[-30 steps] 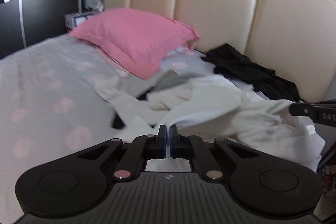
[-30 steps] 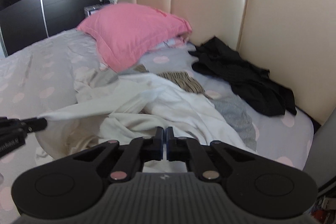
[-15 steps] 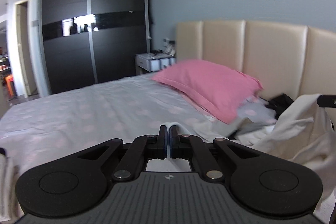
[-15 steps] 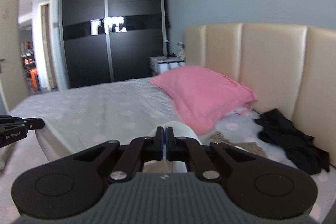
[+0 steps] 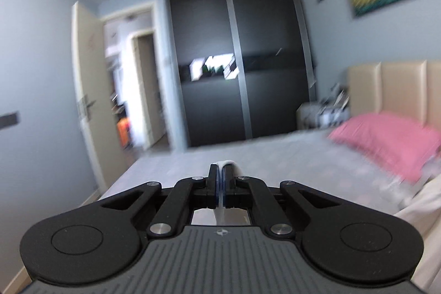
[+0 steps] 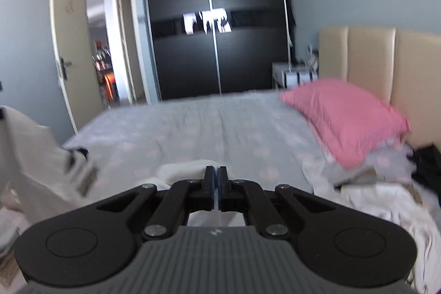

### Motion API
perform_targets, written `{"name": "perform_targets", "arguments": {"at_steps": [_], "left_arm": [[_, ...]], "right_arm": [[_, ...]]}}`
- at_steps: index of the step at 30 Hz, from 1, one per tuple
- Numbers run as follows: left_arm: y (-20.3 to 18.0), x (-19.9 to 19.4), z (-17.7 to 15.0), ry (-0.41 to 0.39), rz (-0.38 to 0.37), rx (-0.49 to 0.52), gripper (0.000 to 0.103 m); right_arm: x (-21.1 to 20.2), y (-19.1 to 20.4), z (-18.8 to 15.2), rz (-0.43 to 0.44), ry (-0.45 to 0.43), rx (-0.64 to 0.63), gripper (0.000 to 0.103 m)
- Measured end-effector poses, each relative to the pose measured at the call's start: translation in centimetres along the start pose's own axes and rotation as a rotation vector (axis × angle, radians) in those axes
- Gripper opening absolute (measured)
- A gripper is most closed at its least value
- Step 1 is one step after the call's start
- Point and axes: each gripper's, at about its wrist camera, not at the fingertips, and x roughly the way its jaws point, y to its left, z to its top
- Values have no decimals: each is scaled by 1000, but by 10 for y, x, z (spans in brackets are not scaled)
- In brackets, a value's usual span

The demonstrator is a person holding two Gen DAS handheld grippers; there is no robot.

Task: Fold clothes

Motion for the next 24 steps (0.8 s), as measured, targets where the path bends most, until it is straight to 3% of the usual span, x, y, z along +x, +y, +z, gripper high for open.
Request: {"name": "perform_targets", "arguments": {"at_steps": [4, 8, 12, 15, 19, 24], "left_arm": [[8, 24, -58, 163, 71, -14, 1], [3, 38, -106, 269, 47, -9, 1], [-4, 47, -139, 319, -44, 38, 2], [-9, 40, -157, 332, -115, 88, 15], [-16, 5, -196, 331, -248, 176, 29], [-46, -16, -233, 381, -374, 261, 35]], "right_arm": [[43, -13, -59, -71, 159, -5, 2], [70, -20, -103, -83, 286, -12, 5], [70, -13, -125, -82, 299, -84, 14], [67, -9, -135, -44, 294, -135, 36], [64, 6, -158, 75, 358, -199, 37], [65, 27, -194, 179, 486, -233, 37]]}}
